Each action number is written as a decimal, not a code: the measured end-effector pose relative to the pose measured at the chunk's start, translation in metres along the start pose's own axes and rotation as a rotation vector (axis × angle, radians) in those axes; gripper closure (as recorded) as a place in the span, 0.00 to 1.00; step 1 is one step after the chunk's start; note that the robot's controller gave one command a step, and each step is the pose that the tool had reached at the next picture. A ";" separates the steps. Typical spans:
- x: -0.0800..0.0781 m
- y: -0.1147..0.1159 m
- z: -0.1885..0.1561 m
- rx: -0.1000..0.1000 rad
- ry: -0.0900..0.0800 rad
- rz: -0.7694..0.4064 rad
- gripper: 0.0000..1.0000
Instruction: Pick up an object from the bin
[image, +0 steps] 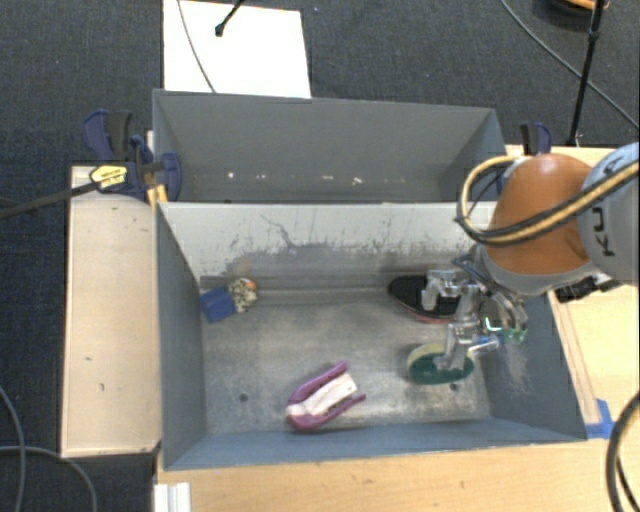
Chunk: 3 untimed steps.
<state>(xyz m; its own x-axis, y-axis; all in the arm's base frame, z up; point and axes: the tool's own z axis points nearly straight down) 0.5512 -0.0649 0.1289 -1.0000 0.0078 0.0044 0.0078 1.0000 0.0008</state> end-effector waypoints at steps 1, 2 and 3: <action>0.059 -0.055 0.057 0.002 0.000 -0.100 0.00; 0.055 -0.052 0.054 0.001 -0.007 -0.107 1.00; 0.062 -0.048 -0.069 0.004 -0.014 -0.141 1.00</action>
Offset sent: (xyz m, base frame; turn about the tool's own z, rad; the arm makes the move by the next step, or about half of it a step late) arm -0.0566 -0.0516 -0.0542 -0.1049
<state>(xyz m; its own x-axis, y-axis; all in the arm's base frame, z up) 0.4888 -0.1121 0.1983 -0.9911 -0.1325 -0.0094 -0.1325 0.9912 -0.0033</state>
